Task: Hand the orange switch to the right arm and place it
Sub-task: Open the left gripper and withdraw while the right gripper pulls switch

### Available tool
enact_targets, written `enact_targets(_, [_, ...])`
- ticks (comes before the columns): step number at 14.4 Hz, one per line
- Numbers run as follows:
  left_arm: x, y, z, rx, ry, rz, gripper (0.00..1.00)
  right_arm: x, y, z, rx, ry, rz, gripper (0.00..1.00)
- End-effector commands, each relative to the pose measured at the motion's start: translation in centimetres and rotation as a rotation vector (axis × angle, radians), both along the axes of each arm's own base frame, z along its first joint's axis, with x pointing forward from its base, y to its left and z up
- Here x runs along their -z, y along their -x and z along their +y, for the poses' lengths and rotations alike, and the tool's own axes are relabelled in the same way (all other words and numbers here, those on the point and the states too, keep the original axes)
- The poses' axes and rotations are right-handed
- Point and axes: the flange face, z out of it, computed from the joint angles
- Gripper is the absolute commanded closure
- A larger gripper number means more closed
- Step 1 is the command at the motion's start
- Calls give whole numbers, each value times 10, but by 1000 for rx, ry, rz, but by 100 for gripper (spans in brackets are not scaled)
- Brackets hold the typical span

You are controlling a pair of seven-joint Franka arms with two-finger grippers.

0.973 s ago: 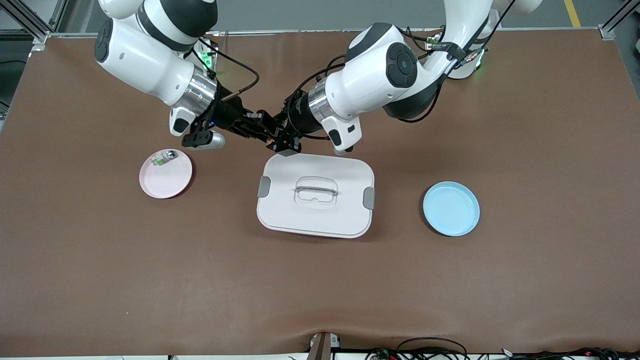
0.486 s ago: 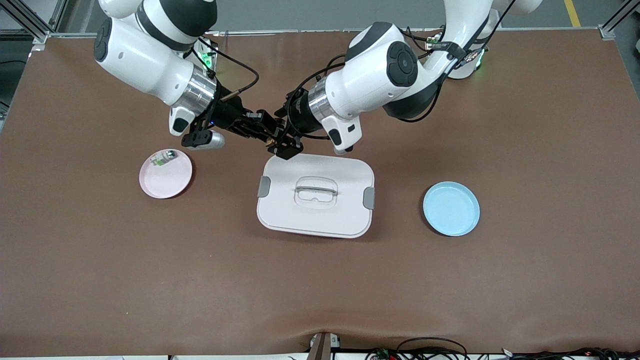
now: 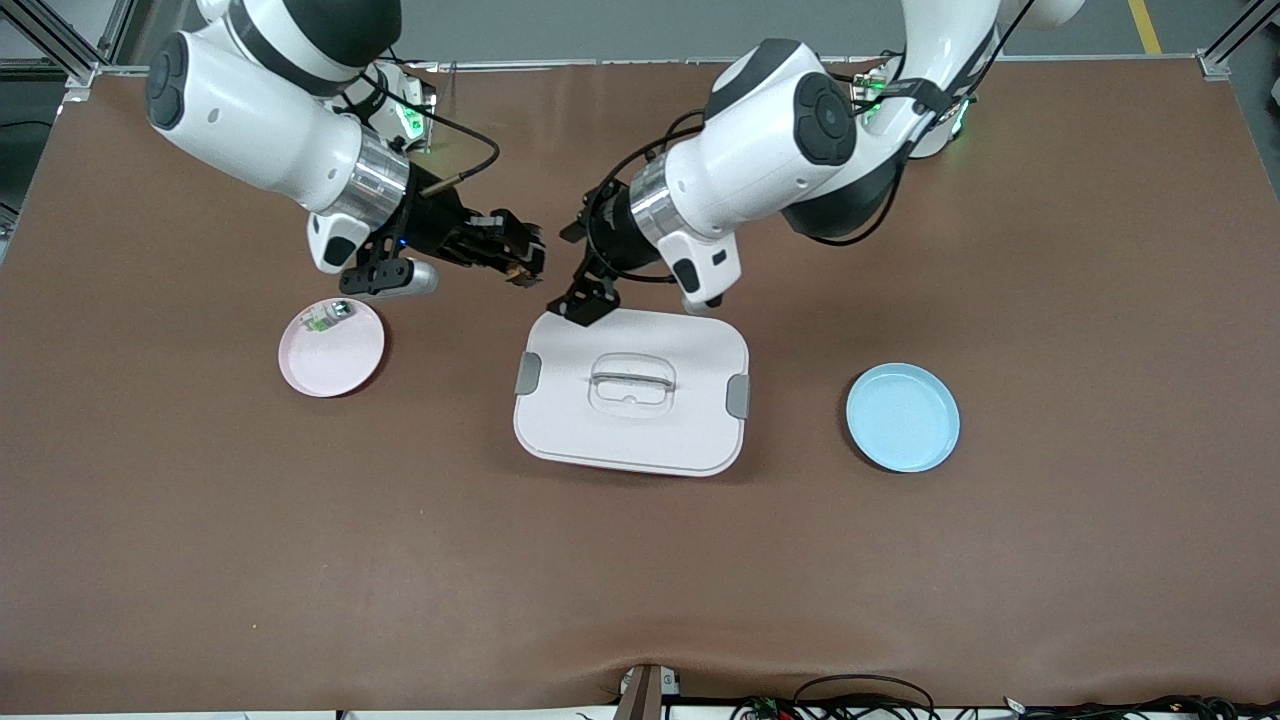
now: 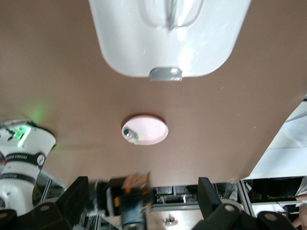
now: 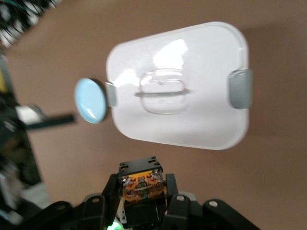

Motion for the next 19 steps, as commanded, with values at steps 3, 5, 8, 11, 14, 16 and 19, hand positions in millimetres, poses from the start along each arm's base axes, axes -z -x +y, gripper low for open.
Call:
enact_targets(3, [-27, -13, 47, 59, -136, -94, 0, -32, 7, -64, -300, 179, -95, 100])
enact_targets(5, [-37, -22, 69, 100, -184, -161, 0, -36, 8, -99, -392, 216, -111, 100])
enact_targets(8, [-32, -23, 100, 295, -379, -244, 0, -39, 16, -135, -608, 340, -149, 100])
enact_targets(11, [-27, -44, 149, 401, -476, -272, 0, -25, 26, -179, -760, 385, -178, 100])
enact_targets(14, [-22, -57, 188, 572, -581, -322, 0, -20, 24, -212, -922, 437, -212, 100])
enact_targets(16, [-16, -58, 197, 663, -664, -328, 0, -8, 22, -235, -1050, 438, -270, 100])
enact_targets(19, [-26, -64, 227, 718, -768, -334, 0, 19, 31, -252, -1177, 458, -349, 100])
